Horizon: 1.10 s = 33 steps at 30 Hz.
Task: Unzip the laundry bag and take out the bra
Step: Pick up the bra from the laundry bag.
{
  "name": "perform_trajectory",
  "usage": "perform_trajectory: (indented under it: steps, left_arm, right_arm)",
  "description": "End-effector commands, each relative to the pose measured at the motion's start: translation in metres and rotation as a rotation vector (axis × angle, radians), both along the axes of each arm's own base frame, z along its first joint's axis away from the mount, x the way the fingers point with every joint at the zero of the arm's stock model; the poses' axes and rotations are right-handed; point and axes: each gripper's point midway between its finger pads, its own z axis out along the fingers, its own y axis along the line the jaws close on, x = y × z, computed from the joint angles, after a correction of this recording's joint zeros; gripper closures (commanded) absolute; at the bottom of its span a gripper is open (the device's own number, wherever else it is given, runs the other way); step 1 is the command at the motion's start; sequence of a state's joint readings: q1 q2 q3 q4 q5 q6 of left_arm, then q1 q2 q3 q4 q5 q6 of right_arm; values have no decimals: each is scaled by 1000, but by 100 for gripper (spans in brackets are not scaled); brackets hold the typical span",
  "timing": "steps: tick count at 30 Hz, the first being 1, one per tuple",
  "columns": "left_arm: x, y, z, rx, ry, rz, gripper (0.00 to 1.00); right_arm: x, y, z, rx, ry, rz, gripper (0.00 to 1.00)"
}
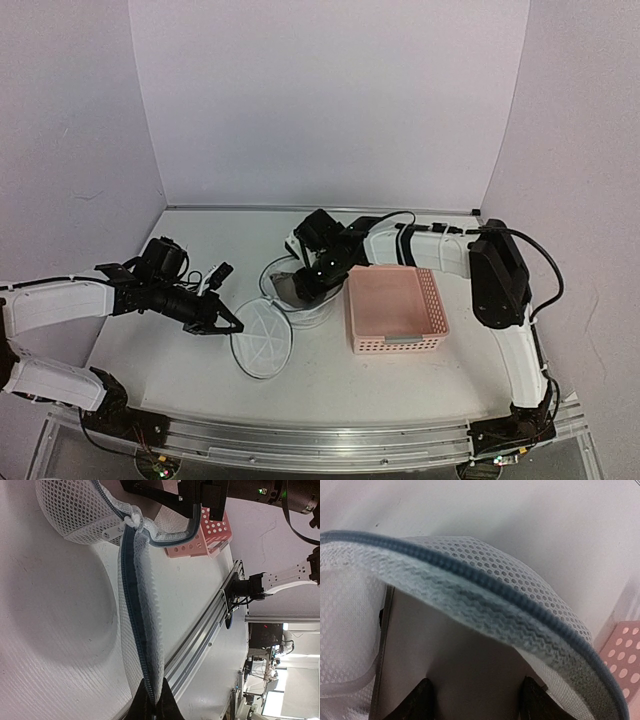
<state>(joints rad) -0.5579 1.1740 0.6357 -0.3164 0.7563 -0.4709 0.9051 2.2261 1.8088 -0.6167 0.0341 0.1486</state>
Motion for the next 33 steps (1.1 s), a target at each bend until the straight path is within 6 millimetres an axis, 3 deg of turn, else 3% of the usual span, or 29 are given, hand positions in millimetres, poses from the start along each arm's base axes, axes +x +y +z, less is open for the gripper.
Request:
perform_trajectory:
  steps: [1, 8, 11, 19, 26, 33]
  left_arm:
    - [4, -6, 17, -32, -51, -23, 100]
    - [5, -6, 16, -28, -48, -19, 100]
    - [6, -6, 15, -24, -46, -16, 100]
    - [7, -5, 10, -8, -36, -7, 100]
    - [9, -4, 5, 7, -29, 2, 100]
    - [14, -3, 6, 20, -37, 26, 100]
  right_arm:
    - [4, -1, -7, -40, -16, -13, 54]
    - [3, 3, 12, -6, -33, -7, 100]
    - [1, 7, 28, 24, -46, -1, 100]
    - [-10, 14, 91, 131, -101, 14, 100]
    - [-23, 3, 136, 209, -128, 19, 100]
    - [-29, -14, 167, 232, -183, 11, 100]
